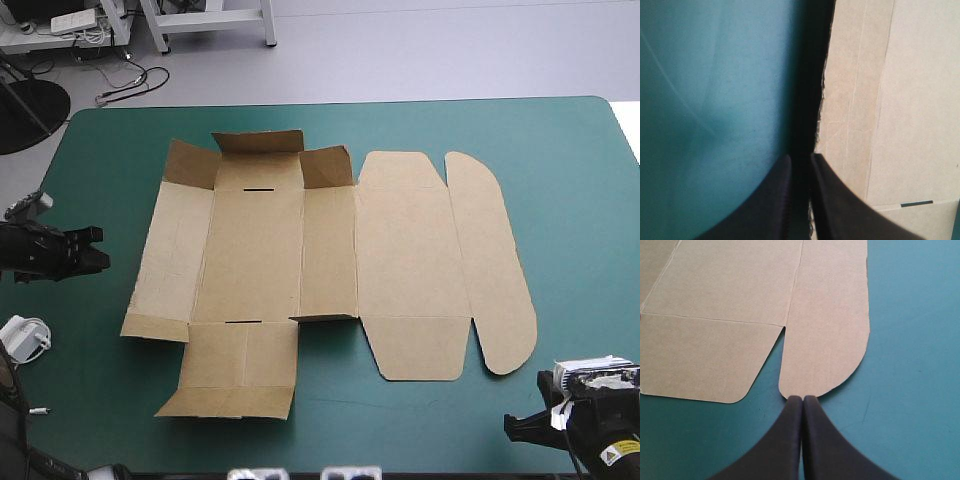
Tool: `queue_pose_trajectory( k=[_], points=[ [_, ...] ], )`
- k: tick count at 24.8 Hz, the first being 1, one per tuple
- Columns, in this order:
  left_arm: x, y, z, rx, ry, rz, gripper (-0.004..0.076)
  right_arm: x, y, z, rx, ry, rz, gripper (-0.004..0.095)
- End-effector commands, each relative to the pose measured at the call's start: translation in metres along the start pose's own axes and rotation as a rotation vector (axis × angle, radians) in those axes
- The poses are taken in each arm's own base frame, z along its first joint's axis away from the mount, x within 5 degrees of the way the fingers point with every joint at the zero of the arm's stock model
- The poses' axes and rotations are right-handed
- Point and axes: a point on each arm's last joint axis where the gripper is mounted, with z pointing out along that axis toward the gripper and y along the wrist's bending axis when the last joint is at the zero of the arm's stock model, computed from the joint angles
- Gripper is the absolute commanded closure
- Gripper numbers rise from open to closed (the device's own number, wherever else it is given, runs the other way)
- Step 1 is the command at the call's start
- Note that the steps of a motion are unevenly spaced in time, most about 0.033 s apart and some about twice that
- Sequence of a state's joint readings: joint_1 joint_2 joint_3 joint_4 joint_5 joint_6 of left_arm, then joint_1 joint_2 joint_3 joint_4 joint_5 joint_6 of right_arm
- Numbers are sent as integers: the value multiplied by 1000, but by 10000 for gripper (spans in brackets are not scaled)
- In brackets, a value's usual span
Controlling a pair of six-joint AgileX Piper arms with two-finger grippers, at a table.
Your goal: Fold the box
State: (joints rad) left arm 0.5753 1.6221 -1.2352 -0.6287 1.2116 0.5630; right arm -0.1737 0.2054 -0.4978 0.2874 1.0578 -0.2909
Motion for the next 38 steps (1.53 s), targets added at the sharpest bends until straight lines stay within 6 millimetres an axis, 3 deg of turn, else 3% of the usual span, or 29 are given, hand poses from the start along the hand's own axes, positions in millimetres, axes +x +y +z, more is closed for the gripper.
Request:
queue_pose_trajectory(
  k=[1, 3, 5, 9, 20, 29, 33, 35, 38],
  points=[
    [-1, -17, -17, 66, -28, 20, 426, -12, -1, -4, 11, -76, -1, 928],
    [-2, -21, -15, 67, -27, 30, 296, -12, -1, -4, 18, -74, -5, 928],
    [-4, -28, -6, 74, -8, 55, 259, -12, -2, -4, 23, -72, -8, 928],
    [-9, -34, 16, 38, 35, 129, 259, -12, -2, -4, 26, -71, -6, 928],
    [-9, -23, 51, 138, 183, 63, 262, -12, -2, -4, 26, -70, 1, 928],
    [-8, -60, 78, 160, 221, 160, 300, -12, -2, -4, 26, -70, 1, 928],
    [-7, -72, 85, 162, 231, 185, 363, -12, -2, -4, 26, -70, 1, 928],
    [-7, -74, 86, 157, 227, 186, 451, -12, -2, -4, 26, -70, 1, 928],
    [-8, -74, 87, 151, 218, 182, 678, -12, -2, -4, 26, -70, 1, 928]
  ],
)
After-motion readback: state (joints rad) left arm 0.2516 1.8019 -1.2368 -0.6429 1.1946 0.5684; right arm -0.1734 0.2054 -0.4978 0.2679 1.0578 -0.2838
